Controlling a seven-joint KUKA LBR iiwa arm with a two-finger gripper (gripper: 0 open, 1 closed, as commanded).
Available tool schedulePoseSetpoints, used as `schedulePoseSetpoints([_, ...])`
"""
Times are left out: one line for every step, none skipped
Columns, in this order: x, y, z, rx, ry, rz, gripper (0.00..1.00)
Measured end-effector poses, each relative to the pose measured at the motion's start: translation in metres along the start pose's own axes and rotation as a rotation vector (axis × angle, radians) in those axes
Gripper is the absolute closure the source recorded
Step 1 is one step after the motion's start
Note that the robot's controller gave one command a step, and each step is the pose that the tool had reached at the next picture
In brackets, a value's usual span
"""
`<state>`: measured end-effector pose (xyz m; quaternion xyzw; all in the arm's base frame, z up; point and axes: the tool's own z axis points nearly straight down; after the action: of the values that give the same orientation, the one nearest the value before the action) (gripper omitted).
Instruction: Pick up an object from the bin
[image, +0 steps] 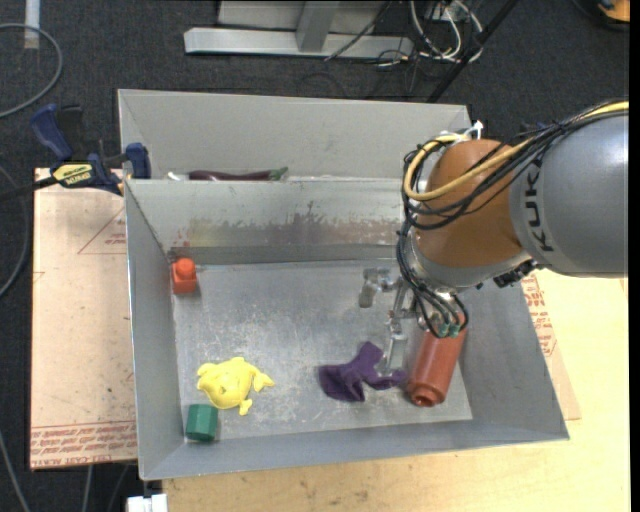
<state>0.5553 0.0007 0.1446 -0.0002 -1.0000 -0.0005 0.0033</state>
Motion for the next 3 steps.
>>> schedulePoseSetpoints([-0.002,0.0,-0.004,0.0,-0.007,0.0,0.0])
schedulePoseSetpoints([0.003,0.001,0.01,0.001,-0.012,-0.144,0.0])
schedulePoseSetpoints([0.003,-0.009,0.045,0.001,-0.008,-0.464,0.0])
